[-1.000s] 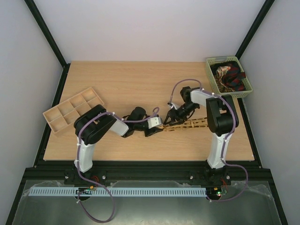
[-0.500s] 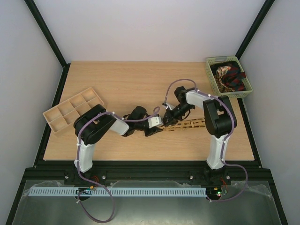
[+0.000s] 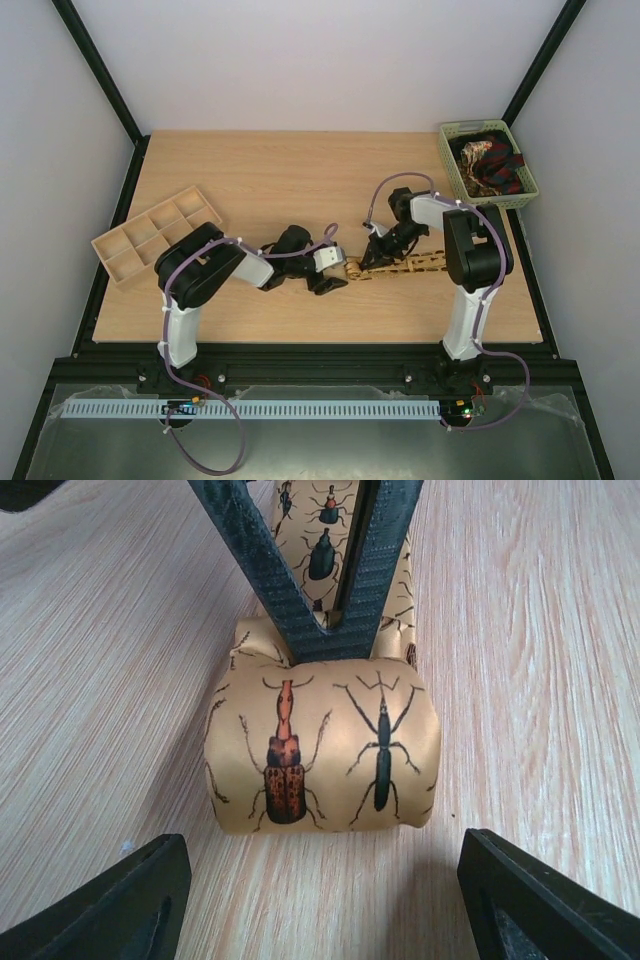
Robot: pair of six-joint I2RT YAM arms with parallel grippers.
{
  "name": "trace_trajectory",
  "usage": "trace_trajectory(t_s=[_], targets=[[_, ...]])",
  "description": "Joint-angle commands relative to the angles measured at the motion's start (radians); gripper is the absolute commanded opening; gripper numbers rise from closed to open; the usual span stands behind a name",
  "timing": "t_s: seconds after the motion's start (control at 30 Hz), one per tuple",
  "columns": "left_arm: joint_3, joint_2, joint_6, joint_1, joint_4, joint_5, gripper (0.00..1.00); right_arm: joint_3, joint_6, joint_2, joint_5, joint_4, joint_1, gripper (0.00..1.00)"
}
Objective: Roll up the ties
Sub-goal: Roll the tie at the center of the board.
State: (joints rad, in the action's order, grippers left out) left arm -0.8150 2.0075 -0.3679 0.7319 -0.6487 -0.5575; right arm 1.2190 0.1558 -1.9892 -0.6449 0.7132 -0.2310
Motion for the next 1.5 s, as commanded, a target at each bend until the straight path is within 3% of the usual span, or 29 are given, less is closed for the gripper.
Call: trace_trajectory(t_s=[0.0, 0.2, 0.4, 0.5, 0.7, 0.8, 1.0, 1.13, 1.23, 1.37, 1.47], targets=[[0.006, 0.019, 0.036, 0.009, -0.056, -0.036, 0.77, -0.032, -0.01, -0.088, 0.191, -0.017, -0.02, 0.01], [-0.046, 0.084, 0.058, 0.02, -0.106, -0.038, 0.76, -0.003, -0.03, -0.133, 0.125, -0.054, -0.068, 0.01], [-0.046, 0.088, 0.024, 0.021, -0.056, -0.002, 0.5, 0.014, -0.047, -0.147, 0.082, -0.058, -0.071, 0.03], [-0.005, 0.056, -0.017, 0.018, 0.003, 0.026, 0.4, 0.023, -0.021, -0.115, 0.079, -0.019, -0.05, 0.14], [0.062, 0.028, -0.035, 0.009, 0.073, 0.043, 0.38, 0.08, 0.029, 0.007, -0.032, 0.101, -0.024, 0.44], [0.055, 0.036, -0.034, 0.01, 0.088, 0.056, 0.38, 0.08, 0.014, 0.033, -0.112, 0.12, -0.044, 0.47], [0.033, 0.045, -0.034, 0.01, 0.11, 0.062, 0.4, 0.056, -0.06, -0.007, -0.187, 0.078, -0.107, 0.46], [0.036, 0.044, -0.04, 0.011, 0.119, 0.06, 0.41, 0.071, -0.086, -0.053, -0.154, 0.036, -0.131, 0.45], [0.036, 0.044, -0.044, 0.011, 0.123, 0.062, 0.41, 0.084, -0.082, -0.094, -0.073, 0.028, -0.132, 0.32], [0.033, 0.042, -0.046, 0.009, 0.124, 0.06, 0.42, 0.062, -0.061, -0.098, 0.01, 0.034, -0.11, 0.03], [0.02, 0.036, -0.033, 0.004, 0.124, 0.044, 0.49, 0.039, -0.047, -0.091, 0.028, 0.041, -0.078, 0.01]])
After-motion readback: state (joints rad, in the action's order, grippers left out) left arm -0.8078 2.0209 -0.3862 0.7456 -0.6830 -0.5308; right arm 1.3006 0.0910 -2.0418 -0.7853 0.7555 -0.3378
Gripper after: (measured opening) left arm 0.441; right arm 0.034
